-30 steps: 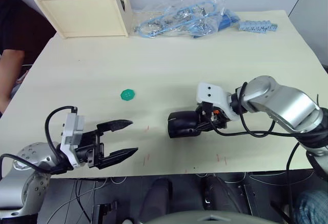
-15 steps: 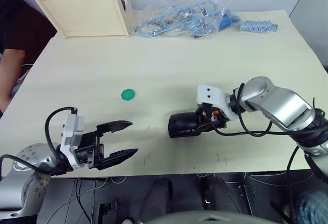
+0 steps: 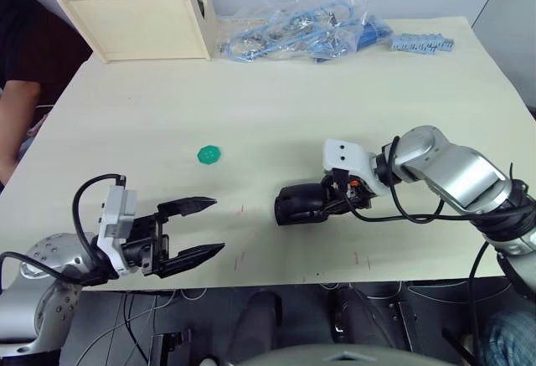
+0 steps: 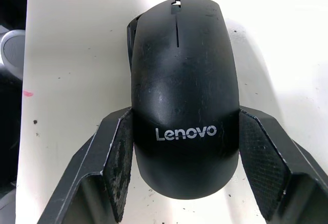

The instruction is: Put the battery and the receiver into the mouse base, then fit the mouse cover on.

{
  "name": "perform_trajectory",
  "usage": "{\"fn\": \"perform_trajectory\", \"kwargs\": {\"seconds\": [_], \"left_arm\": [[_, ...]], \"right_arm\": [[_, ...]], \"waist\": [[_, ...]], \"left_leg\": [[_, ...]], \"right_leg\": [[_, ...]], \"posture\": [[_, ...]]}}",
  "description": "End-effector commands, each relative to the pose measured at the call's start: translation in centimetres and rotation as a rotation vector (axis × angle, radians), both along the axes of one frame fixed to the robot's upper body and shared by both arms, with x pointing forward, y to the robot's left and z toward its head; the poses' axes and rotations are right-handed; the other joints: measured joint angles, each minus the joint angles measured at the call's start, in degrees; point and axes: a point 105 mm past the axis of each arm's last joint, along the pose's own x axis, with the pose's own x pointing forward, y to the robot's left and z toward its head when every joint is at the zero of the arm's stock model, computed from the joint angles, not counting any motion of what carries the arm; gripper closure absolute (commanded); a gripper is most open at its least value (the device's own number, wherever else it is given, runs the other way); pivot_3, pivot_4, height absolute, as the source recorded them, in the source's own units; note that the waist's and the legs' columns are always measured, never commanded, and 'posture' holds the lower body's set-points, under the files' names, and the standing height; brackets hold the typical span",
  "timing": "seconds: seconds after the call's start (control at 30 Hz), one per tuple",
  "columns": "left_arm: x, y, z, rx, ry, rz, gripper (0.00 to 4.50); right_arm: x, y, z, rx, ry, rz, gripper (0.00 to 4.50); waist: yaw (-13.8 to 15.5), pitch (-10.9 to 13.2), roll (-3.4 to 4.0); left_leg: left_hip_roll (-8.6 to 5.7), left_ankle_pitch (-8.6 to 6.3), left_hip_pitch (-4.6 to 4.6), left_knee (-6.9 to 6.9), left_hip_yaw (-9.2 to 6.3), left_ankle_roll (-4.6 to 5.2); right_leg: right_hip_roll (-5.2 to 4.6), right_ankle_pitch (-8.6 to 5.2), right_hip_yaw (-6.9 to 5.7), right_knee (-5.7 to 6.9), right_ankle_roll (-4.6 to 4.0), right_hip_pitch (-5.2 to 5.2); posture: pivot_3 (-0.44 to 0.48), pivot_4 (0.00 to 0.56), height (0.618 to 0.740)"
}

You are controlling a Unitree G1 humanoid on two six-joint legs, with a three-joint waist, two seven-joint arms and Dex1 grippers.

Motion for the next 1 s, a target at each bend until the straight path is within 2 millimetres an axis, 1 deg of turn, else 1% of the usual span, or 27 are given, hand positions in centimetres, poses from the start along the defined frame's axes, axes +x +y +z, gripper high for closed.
{"fn": "perform_trajectory", "kwargs": {"seconds": [0.03,1.0], "left_arm": [[-0.2,0.3,0.7,0.018,-0.042,0.001,0.0],[-0.3,0.2,0.5,0.014,-0.036,0.002,0.0]], "right_arm": [[-0.3,0.4,0.1,0.005,-0.008,0.023,1.71],[0.1,1.3,-1.1,-0.029,-0.007,0.044,1.71]], "waist": [[0.0,0.0,0.0],[-0.02,0.0,0.0]], "left_leg": [[0.0,0.0,0.0,0.0,0.0,0.0],[0.0,0.0,0.02,0.01,0.0,0.0]], "right_leg": [[0.0,0.0,0.0,0.0,0.0,0.0],[0.0,0.0,-0.01,0.04,0.0,0.01]], "posture": [[0.0,0.15,0.74],[0.0,0.15,0.74]]}}
